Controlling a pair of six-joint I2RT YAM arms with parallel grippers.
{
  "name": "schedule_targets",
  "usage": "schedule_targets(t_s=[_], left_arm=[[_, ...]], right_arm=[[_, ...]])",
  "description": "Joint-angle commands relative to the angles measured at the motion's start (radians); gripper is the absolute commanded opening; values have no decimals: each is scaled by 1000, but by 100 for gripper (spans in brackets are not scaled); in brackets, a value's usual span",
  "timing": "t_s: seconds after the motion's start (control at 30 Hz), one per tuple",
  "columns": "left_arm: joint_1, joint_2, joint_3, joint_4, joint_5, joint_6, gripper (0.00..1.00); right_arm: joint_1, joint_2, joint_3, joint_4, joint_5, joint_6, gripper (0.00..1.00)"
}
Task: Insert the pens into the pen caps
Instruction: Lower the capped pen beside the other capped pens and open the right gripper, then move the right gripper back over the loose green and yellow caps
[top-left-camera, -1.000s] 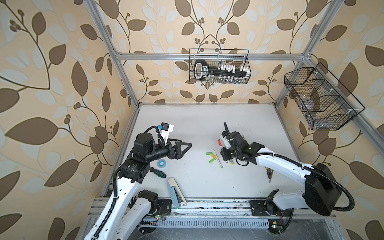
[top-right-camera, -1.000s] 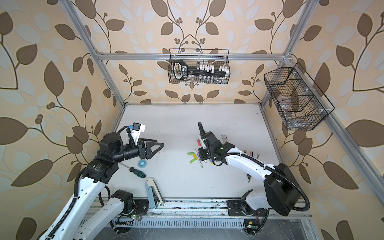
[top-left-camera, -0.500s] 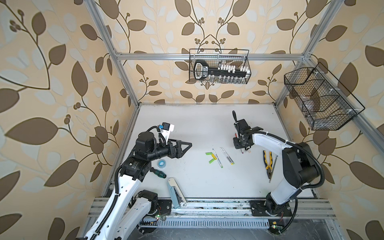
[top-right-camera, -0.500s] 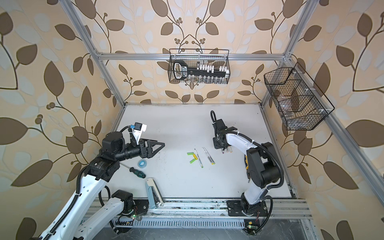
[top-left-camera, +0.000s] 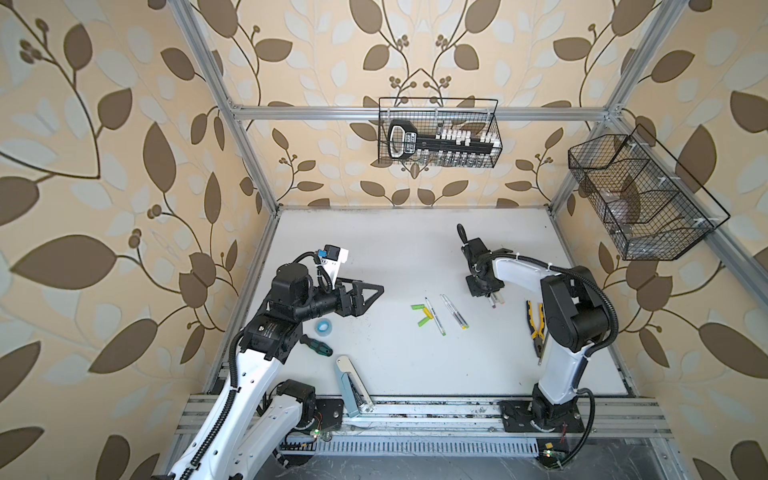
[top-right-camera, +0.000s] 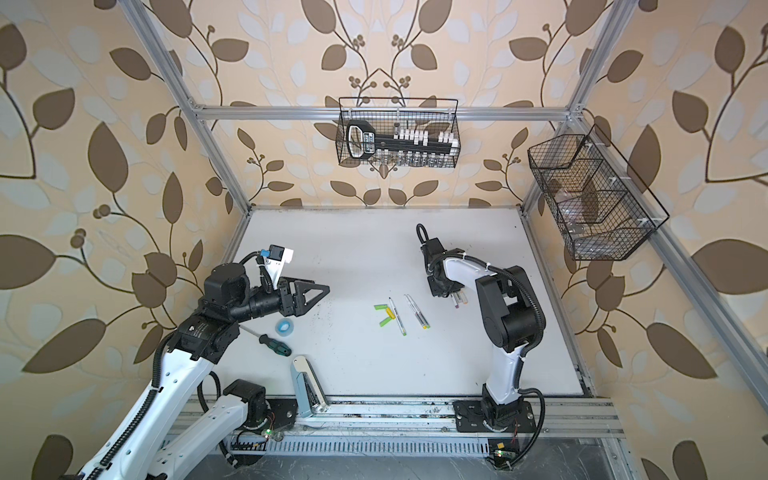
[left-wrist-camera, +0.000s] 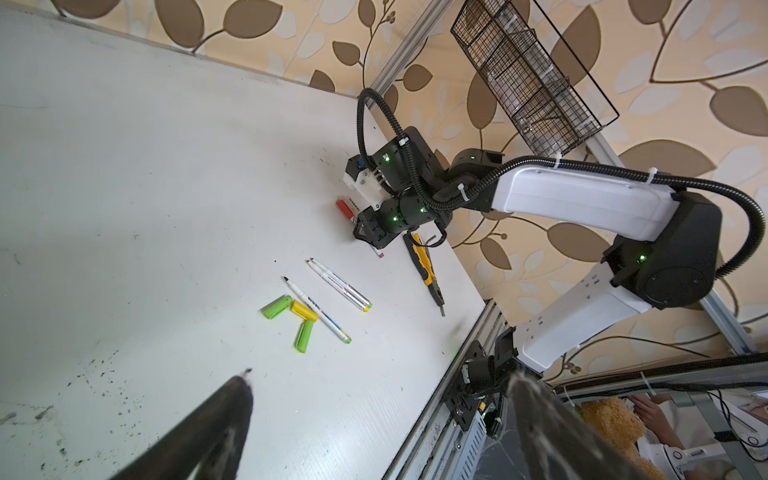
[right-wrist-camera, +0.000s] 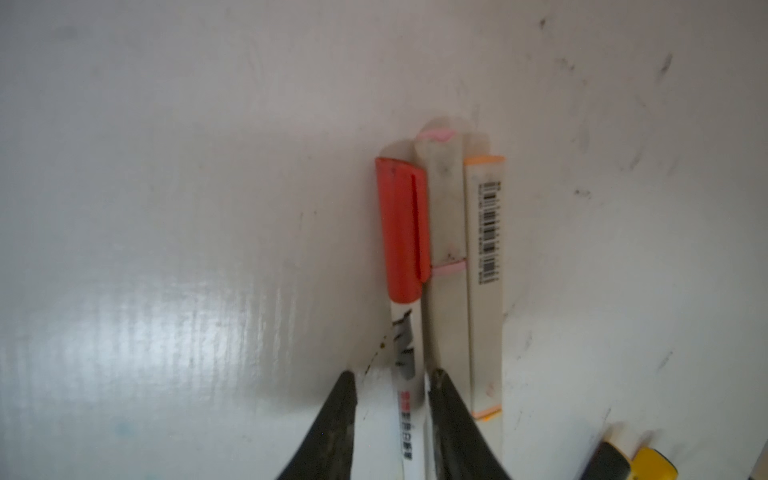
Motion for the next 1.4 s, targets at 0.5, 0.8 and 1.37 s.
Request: schedule_targets(t_s=[0.5, 0.8, 1.37], left_arm=[[17, 11, 22, -19, -53, 12, 99], [24, -4, 22, -40, -105, 15, 99], [24, -13, 23, -44, -111, 20, 99]], right_arm=[[263, -301, -149, 66, -249, 76, 48], [493, -225, -163, 185, -286, 203, 50], [504, -87, -168, 274, -383, 293, 57]])
